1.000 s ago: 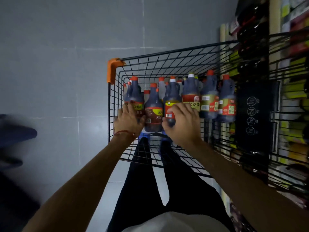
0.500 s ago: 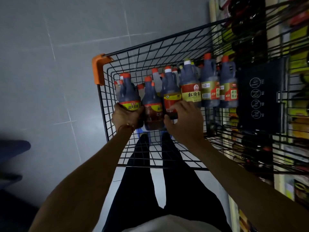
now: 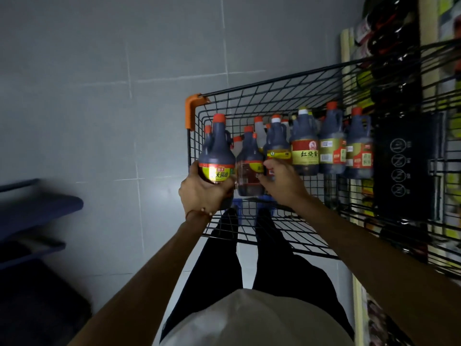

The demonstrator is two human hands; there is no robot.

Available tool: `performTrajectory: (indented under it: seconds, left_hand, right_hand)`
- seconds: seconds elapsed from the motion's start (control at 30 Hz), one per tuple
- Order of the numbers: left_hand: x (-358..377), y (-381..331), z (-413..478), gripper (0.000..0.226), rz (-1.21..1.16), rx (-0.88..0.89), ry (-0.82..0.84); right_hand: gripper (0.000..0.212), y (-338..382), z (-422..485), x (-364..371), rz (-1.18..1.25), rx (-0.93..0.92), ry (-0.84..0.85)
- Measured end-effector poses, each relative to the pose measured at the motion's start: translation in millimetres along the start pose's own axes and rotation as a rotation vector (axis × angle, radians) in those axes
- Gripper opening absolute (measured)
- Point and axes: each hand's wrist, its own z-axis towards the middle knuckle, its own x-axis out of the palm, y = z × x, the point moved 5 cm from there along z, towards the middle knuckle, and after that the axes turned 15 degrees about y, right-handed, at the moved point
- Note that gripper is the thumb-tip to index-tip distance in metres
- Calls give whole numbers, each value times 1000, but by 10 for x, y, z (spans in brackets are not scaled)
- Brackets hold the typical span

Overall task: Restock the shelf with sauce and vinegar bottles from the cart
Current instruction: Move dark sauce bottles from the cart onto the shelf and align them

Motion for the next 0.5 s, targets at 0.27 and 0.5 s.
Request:
performTrajectory:
  seconds: [0.27, 0.5]
  left_hand:
    - [-384, 142, -100, 82, -34, -46, -108]
    - [-522, 294, -106, 73, -131, -145, -169]
  right_hand:
    - [36, -91, 397, 275, 121, 204, 167]
    - [72, -45, 530, 388, 47, 280, 92]
